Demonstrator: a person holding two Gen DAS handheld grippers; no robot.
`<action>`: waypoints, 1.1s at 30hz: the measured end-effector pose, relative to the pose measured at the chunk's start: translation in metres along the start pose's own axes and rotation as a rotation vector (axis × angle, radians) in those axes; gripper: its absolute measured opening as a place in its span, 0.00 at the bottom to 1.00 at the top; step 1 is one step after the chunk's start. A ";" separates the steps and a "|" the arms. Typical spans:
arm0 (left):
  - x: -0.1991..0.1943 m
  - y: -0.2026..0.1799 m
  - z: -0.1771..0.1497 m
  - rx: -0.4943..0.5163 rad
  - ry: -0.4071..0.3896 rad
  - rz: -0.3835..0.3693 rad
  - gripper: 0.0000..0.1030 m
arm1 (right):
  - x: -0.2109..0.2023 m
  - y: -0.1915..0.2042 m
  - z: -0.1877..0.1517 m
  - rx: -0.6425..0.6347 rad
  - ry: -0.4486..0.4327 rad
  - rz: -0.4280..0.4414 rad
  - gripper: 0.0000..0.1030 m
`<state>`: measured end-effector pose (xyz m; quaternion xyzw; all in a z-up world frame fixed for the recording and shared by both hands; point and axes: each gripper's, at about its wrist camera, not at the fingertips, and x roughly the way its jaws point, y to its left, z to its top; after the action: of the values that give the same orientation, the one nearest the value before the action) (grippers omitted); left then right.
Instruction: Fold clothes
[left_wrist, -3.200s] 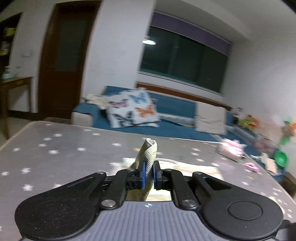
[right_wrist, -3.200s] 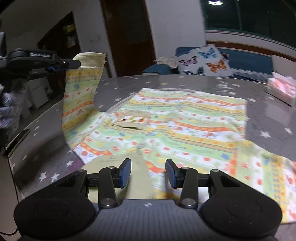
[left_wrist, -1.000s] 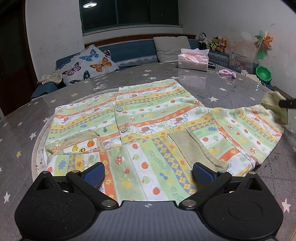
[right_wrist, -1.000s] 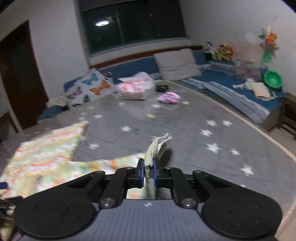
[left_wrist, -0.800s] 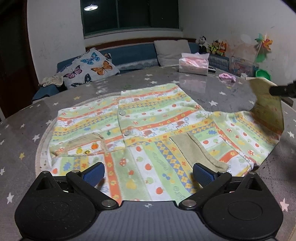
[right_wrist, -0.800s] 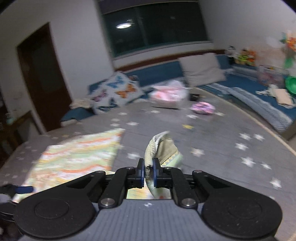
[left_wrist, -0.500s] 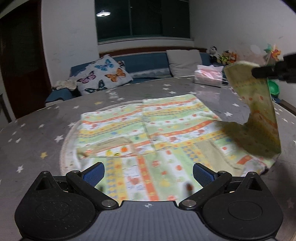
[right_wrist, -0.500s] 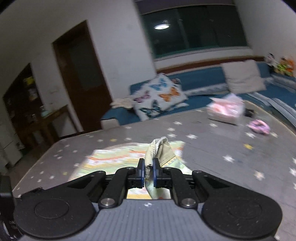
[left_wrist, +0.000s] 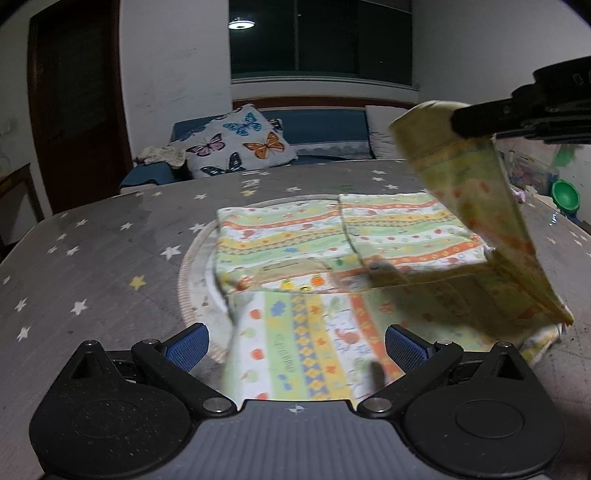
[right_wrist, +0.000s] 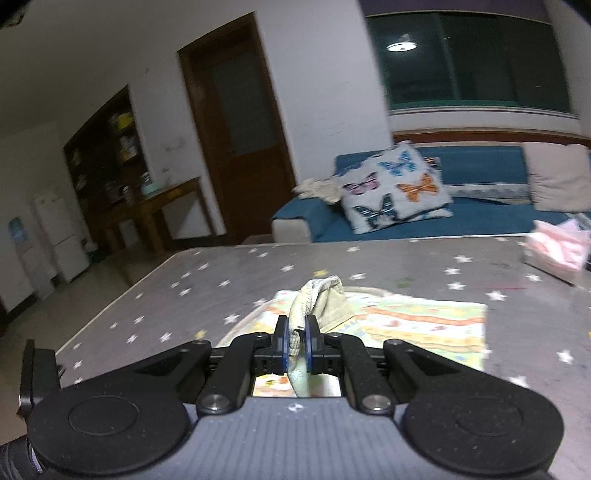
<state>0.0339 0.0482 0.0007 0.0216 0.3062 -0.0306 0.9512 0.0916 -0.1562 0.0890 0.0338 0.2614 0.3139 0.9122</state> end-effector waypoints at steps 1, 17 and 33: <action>-0.001 0.003 -0.001 -0.006 0.002 0.006 1.00 | 0.006 0.005 -0.001 -0.008 0.011 0.012 0.07; -0.008 0.035 -0.010 -0.069 0.013 0.081 1.00 | 0.049 0.039 -0.034 -0.034 0.158 0.119 0.21; -0.002 0.008 0.005 -0.013 -0.001 0.063 1.00 | -0.007 -0.045 -0.088 -0.006 0.282 -0.092 0.42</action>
<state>0.0359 0.0556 0.0066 0.0252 0.3053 0.0015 0.9519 0.0678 -0.2059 0.0063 -0.0252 0.3872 0.2742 0.8799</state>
